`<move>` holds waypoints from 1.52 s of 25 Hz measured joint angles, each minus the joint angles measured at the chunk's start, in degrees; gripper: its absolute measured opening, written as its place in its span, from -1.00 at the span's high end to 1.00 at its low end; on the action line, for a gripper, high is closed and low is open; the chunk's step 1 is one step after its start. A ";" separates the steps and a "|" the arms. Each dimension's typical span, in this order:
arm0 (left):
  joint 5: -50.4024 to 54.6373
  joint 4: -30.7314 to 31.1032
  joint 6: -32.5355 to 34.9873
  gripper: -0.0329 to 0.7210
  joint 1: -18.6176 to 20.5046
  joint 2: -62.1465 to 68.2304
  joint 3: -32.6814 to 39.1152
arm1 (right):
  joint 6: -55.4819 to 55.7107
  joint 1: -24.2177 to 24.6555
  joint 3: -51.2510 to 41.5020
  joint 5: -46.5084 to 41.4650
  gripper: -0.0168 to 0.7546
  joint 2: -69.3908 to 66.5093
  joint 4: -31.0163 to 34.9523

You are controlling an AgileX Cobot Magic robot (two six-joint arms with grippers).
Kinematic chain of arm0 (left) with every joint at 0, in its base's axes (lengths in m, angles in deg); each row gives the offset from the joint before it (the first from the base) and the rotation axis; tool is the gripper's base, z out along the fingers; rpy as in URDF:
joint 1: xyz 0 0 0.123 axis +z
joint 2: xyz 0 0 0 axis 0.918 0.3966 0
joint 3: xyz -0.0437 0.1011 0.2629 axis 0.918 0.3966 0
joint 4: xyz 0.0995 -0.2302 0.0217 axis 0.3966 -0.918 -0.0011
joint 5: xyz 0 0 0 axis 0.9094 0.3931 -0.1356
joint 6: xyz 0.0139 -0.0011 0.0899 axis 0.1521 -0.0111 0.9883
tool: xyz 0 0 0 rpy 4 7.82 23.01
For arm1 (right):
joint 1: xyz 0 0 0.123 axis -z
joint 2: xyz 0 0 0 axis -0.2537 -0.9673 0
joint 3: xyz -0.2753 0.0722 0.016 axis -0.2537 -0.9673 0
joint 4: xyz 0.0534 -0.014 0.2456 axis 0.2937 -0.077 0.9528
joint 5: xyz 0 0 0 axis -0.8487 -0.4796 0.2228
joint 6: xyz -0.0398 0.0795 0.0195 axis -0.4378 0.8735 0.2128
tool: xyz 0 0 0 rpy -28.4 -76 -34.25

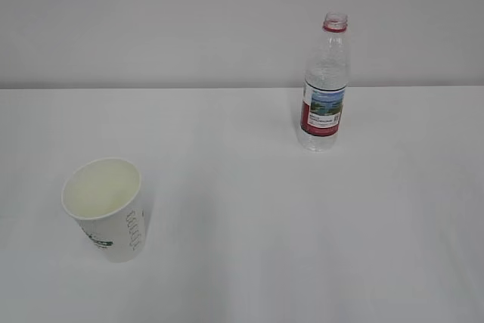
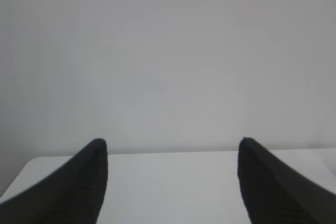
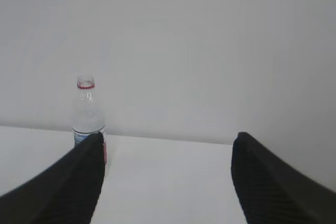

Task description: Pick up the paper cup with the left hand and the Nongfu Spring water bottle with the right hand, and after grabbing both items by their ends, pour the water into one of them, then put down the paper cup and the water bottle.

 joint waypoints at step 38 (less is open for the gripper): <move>-41.59 5.20 0.00 -0.57 0.00 38.33 1.38 | -0.48 0.00 -0.08 47.83 -0.52 -41.58 1.80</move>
